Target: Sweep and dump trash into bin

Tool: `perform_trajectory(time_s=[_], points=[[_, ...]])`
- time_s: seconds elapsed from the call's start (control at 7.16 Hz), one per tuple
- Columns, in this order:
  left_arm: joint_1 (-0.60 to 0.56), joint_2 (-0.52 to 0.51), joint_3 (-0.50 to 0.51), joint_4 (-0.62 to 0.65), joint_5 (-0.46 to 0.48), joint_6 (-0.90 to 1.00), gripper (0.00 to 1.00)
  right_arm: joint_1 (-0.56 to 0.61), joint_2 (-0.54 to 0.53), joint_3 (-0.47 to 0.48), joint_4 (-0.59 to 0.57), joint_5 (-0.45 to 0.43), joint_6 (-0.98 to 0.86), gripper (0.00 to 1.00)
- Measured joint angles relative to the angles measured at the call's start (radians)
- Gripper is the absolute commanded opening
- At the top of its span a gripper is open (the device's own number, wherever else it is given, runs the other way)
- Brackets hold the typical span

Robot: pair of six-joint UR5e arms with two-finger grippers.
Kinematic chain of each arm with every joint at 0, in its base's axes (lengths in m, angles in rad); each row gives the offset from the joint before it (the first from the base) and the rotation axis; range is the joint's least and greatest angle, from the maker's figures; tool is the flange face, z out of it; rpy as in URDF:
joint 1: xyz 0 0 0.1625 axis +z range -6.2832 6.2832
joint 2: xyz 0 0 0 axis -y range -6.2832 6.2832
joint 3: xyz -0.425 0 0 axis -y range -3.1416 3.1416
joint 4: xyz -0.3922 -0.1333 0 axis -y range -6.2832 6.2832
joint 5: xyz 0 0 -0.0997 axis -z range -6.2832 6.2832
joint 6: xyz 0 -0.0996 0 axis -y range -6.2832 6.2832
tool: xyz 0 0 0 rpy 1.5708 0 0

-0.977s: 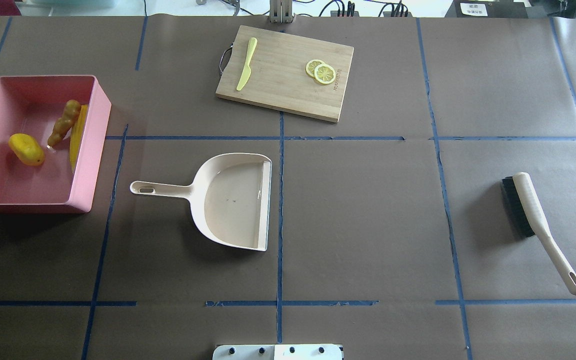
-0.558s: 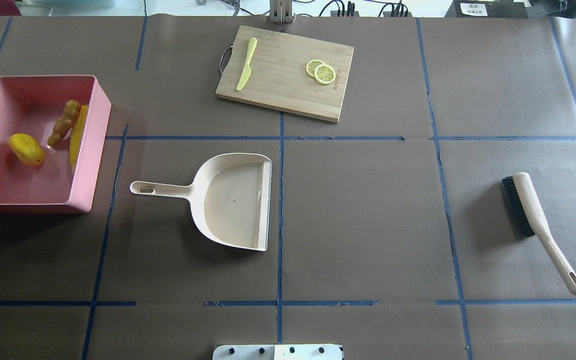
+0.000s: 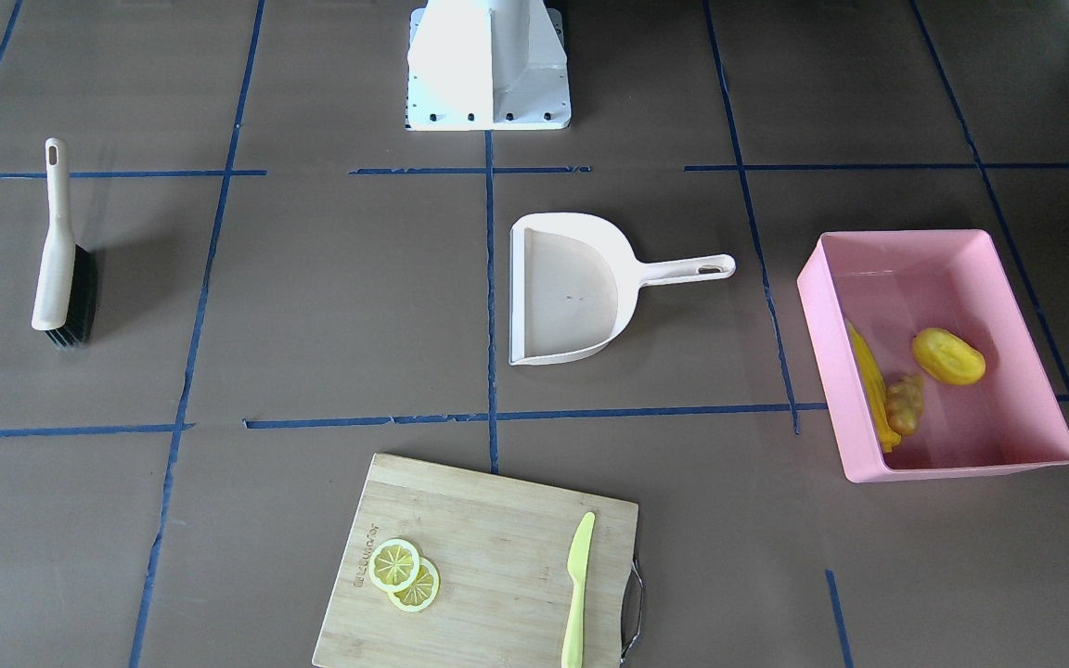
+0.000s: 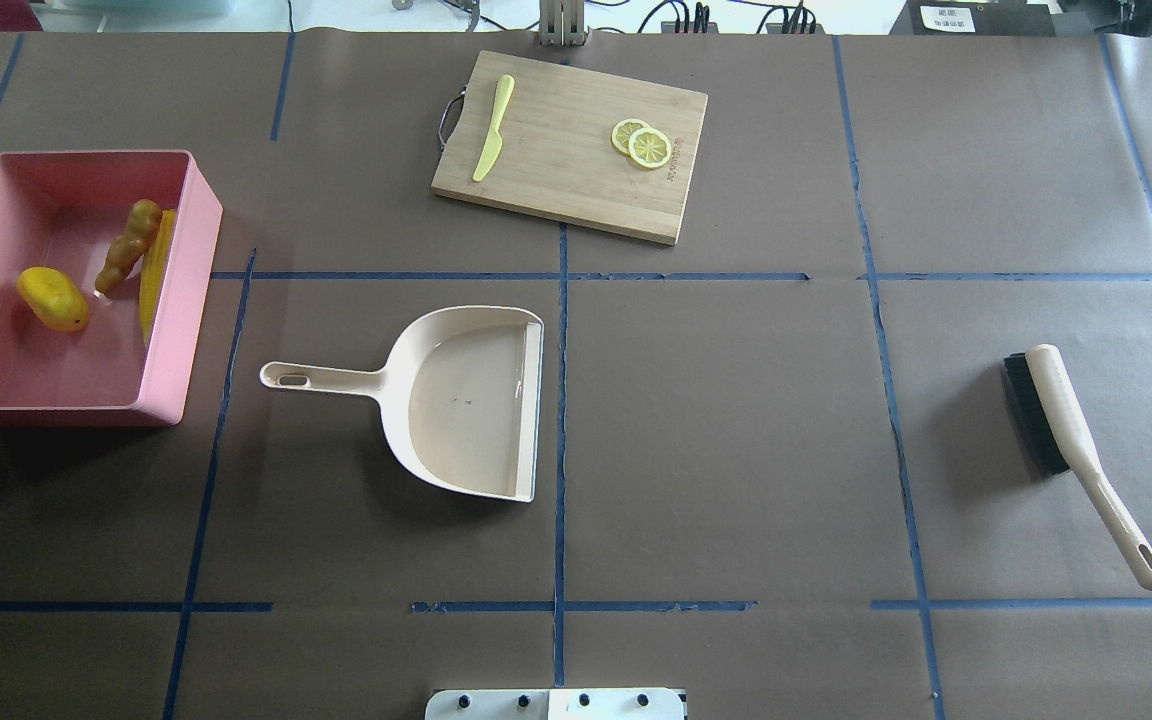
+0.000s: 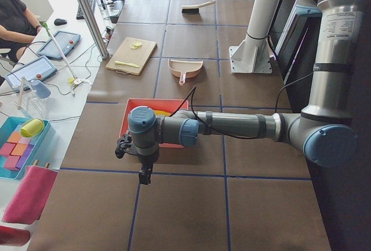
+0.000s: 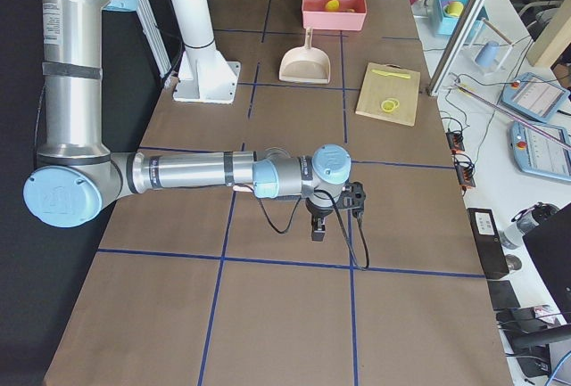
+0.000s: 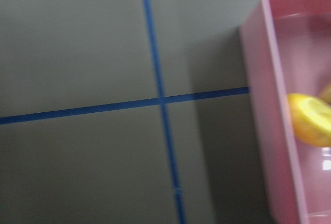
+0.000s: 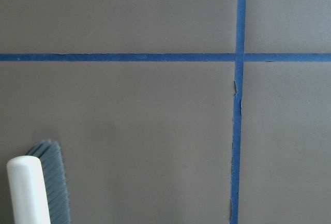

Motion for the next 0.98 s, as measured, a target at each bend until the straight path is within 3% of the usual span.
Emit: perform_trajectory(time_s=[0.28, 0.56, 0.84, 0.98], points=[[0.0, 0.005, -0.005, 0.001, -0.087, -0.007, 1.0, 0.012, -0.012, -0.075, 0.108, 0.001, -0.003, 1.0], [-0.001, 0.01, -0.005, 0.0, -0.089, -0.009, 1.0, 0.048, -0.027, -0.095, 0.129, 0.004, -0.004, 1.0], [-0.001, 0.01, -0.007, -0.001, -0.052, -0.01, 1.0, 0.125, -0.035, -0.087, 0.082, 0.026, -0.006, 1.0], [-0.001, 0.01, -0.007, -0.001, -0.044, -0.01, 1.0, 0.148, -0.033, -0.044, -0.009, 0.034, -0.007, 1.0]])
